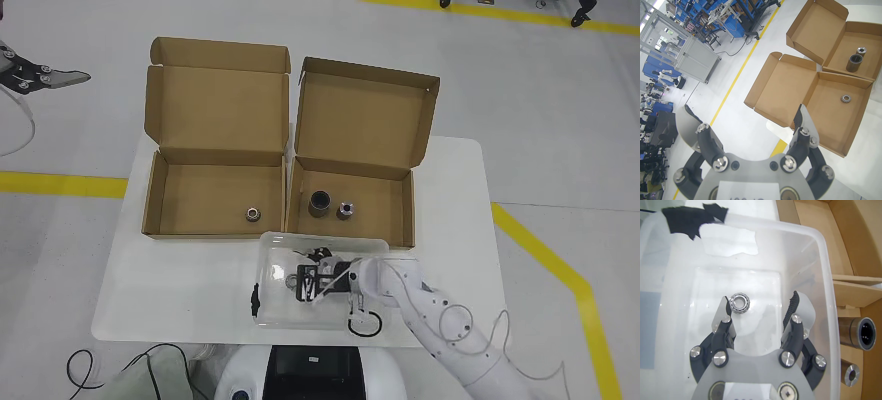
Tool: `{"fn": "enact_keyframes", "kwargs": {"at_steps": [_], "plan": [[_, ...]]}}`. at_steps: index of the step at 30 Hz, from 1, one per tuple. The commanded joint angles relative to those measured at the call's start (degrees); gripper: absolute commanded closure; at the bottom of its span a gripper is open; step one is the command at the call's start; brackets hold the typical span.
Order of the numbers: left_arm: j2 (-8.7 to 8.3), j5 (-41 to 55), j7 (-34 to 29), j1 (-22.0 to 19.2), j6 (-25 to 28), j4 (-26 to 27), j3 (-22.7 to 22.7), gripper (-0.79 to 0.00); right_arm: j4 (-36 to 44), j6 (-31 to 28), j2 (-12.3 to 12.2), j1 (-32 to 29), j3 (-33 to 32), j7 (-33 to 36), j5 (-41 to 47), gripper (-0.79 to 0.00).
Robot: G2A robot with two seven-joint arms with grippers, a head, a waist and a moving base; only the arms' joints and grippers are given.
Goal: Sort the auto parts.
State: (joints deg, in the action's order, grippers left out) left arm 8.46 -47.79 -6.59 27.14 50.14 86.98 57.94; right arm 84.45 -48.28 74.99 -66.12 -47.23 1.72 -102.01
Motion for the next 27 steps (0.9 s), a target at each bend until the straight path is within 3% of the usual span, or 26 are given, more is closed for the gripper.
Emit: {"fn": "enact_keyframes", "kwargs": {"at_steps": [1, 7, 16, 27], "plan": [[0.00, 0.00, 0.00, 0.00, 0.00, 0.00, 0.00, -0.785, 0.86, -1.63, -0.25, 0.29, -0.33, 0.45, -0.11, -0.597], [0.00, 0.00, 0.00, 0.00, 0.00, 0.00, 0.00, -0.785, 5.21, -6.25, -0.87, 1.23, -1.62, 3.71, 1.28, -0.606], [0.00, 0.00, 0.00, 0.00, 0.00, 0.00, 0.00, -0.785, 7.29, -7.53, -0.94, 2.15, -1.08, 9.23, 3.22, -0.548], [0.00, 0.00, 0.00, 0.00, 0.00, 0.00, 0.00, -0.785, -0.80, -3.87, 0.09, 5.04, 4.62, 2.87, 0.51, -0.437]]}}
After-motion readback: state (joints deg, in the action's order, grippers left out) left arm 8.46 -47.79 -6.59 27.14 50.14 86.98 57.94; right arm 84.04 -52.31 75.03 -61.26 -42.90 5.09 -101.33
